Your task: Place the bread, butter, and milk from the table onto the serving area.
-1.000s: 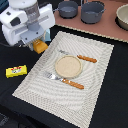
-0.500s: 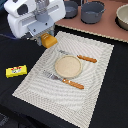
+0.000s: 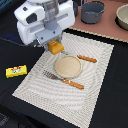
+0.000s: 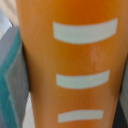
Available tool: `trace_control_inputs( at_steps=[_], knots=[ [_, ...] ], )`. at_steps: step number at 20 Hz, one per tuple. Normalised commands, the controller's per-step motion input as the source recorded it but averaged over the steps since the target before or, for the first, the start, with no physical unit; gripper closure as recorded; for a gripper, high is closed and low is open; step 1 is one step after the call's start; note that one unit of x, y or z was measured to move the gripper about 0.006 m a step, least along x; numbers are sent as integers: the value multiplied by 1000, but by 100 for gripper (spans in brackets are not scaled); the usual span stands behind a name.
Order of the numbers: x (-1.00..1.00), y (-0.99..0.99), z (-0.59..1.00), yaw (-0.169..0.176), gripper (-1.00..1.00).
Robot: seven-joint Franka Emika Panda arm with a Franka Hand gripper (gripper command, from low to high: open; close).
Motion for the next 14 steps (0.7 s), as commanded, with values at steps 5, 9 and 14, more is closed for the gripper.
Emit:
trace_control_inputs(
  at_steps=[5,9,14],
  knots=[
    [893,-4,-70,-103,100],
    [794,0,-94,-83,100],
    [709,-2,-61,-69,100]
  ],
)
